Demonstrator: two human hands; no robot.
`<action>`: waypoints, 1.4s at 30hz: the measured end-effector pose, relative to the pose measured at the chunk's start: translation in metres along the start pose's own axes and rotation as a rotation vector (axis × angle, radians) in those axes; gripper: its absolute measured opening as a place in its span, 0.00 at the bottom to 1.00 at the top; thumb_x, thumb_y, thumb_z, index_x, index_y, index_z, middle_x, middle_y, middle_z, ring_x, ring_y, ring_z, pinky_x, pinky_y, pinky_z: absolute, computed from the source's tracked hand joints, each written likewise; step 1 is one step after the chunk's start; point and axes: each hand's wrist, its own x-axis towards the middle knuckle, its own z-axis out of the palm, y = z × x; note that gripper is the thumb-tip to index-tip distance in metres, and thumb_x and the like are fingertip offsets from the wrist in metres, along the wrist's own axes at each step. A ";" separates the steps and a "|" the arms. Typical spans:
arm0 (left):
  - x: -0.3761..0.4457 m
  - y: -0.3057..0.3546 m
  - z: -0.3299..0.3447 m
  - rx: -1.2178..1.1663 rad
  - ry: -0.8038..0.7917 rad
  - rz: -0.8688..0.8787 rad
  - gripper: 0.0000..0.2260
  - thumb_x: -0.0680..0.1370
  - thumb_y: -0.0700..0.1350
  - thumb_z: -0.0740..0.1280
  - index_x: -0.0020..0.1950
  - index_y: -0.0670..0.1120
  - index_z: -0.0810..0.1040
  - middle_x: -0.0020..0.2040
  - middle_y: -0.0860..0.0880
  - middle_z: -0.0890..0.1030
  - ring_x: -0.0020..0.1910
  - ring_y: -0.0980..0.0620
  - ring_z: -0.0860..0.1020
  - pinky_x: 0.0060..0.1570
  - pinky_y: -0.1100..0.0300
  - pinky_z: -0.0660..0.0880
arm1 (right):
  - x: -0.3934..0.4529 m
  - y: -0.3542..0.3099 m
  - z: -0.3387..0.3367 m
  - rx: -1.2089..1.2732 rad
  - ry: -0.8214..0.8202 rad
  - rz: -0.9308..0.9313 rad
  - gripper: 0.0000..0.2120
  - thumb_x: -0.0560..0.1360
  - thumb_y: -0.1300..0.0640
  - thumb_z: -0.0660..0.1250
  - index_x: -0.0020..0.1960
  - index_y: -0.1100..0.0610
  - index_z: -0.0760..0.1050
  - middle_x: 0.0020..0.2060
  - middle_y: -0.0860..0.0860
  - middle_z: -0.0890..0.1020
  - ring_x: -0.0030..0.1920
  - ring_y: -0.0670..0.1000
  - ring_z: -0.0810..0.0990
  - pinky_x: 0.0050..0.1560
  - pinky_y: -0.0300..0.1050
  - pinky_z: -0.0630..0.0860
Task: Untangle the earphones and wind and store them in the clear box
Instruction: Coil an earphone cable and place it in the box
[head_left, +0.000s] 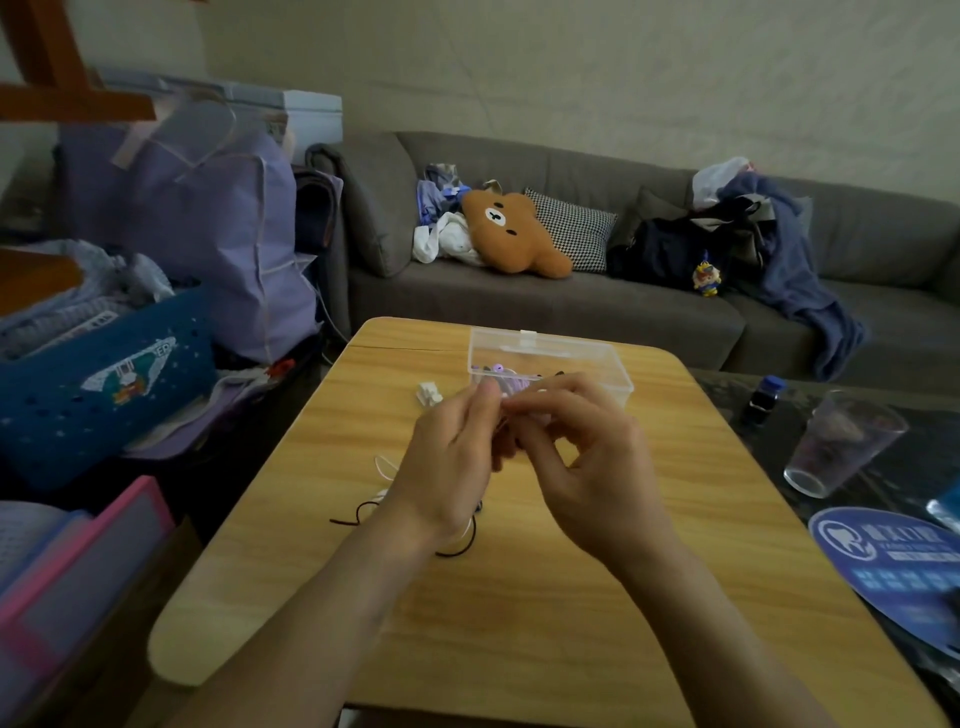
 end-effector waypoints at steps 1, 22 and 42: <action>0.000 -0.002 0.000 -0.014 -0.020 -0.004 0.21 0.86 0.49 0.52 0.46 0.41 0.80 0.33 0.52 0.75 0.34 0.56 0.72 0.36 0.60 0.70 | 0.000 0.001 -0.001 0.041 0.008 0.054 0.08 0.78 0.62 0.71 0.56 0.55 0.82 0.48 0.47 0.81 0.44 0.47 0.84 0.45 0.44 0.82; 0.008 -0.004 -0.006 -0.194 0.273 -0.227 0.12 0.77 0.35 0.59 0.34 0.36 0.72 0.28 0.43 0.73 0.24 0.55 0.72 0.23 0.65 0.68 | -0.011 -0.008 0.028 0.166 -0.081 0.312 0.05 0.79 0.55 0.70 0.54 0.51 0.80 0.43 0.44 0.84 0.43 0.46 0.84 0.44 0.47 0.83; 0.003 -0.028 0.010 0.606 -0.158 -0.049 0.11 0.84 0.44 0.60 0.49 0.47 0.81 0.30 0.49 0.79 0.29 0.55 0.76 0.35 0.56 0.75 | 0.000 0.021 -0.006 -0.336 -0.528 0.526 0.17 0.85 0.58 0.54 0.72 0.53 0.69 0.47 0.49 0.78 0.41 0.47 0.75 0.37 0.37 0.69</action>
